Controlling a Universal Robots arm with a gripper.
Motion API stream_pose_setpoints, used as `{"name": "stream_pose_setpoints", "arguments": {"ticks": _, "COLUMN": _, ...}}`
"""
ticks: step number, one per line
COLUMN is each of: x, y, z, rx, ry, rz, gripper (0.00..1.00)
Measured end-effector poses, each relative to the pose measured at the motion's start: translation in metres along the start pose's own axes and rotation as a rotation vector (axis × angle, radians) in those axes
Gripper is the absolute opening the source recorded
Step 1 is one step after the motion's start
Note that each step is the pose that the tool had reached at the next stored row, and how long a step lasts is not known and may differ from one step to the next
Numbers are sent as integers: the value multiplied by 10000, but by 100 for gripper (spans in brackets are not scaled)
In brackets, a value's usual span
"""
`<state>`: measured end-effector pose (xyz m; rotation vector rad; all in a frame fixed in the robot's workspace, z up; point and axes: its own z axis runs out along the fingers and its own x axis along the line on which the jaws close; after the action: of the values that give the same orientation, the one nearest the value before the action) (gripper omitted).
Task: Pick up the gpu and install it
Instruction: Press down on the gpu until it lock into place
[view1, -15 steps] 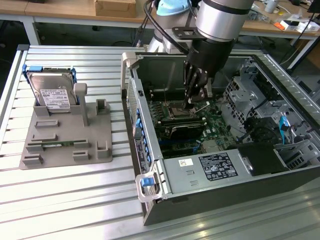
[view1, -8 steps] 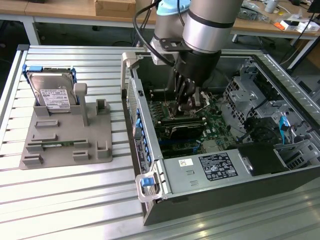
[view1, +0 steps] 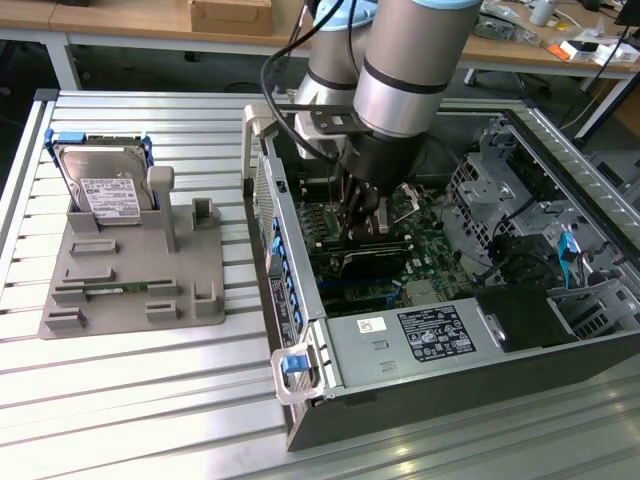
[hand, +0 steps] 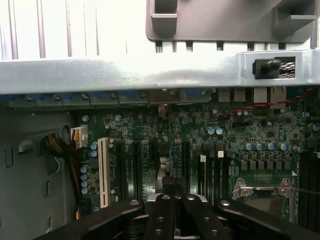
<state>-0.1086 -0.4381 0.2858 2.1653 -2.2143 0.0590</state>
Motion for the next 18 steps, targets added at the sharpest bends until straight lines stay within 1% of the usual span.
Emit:
{"name": "stream_pose_setpoints", "arguments": {"ticks": 2, "x": -2, "y": 4, "z": 39, "rx": 0, "ry": 0, "rz": 1, "gripper": 11}}
{"name": "stream_pose_setpoints", "arguments": {"ticks": 3, "x": -5, "y": 7, "z": 84, "rx": 1, "ry": -2, "rz": 0, "gripper": 11}}
{"name": "stream_pose_setpoints", "arguments": {"ticks": 5, "x": -4, "y": 12, "z": 122, "rx": -8, "ry": 14, "rz": 0, "gripper": 11}}
{"name": "stream_pose_setpoints", "arguments": {"ticks": 7, "x": -3, "y": 12, "z": 152, "rx": 2, "ry": -3, "rz": 1, "gripper": 11}}
{"name": "stream_pose_setpoints", "arguments": {"ticks": 9, "x": -2, "y": 12, "z": 154, "rx": 1, "ry": -20, "rz": 1, "gripper": 11}}
{"name": "stream_pose_setpoints", "arguments": {"ticks": 10, "x": 0, "y": 11, "z": 117, "rx": 11, "ry": -38, "rz": 1, "gripper": 11}}
{"name": "stream_pose_setpoints", "arguments": {"ticks": 11, "x": 2, "y": 12, "z": -12, "rx": 6, "ry": -24, "rz": -1, "gripper": 11}}
{"name": "stream_pose_setpoints", "arguments": {"ticks": 12, "x": 2, "y": 5, "z": -119, "rx": 6, "ry": -22, "rz": 1, "gripper": 11}}
{"name": "stream_pose_setpoints", "arguments": {"ticks": 14, "x": 1, "y": -37, "z": -221, "rx": 6, "ry": -24, "rz": 1, "gripper": 11}}
{"name": "stream_pose_setpoints", "arguments": {"ticks": 15, "x": 5, "y": -59, "z": -293, "rx": 6, "ry": -24, "rz": 1, "gripper": 11}}
{"name": "stream_pose_setpoints", "arguments": {"ticks": 16, "x": 5, "y": -97, "z": -316, "rx": 6, "ry": -24, "rz": 1, "gripper": 11}}
{"name": "stream_pose_setpoints", "arguments": {"ticks": 17, "x": 4, "y": -189, "z": -328, "rx": 5, "ry": -24, "rz": 1, "gripper": 11}}
{"name": "stream_pose_setpoints", "arguments": {"ticks": 18, "x": 4, "y": -258, "z": -342, "rx": 5, "ry": -23, "rz": 0, "gripper": 11}}
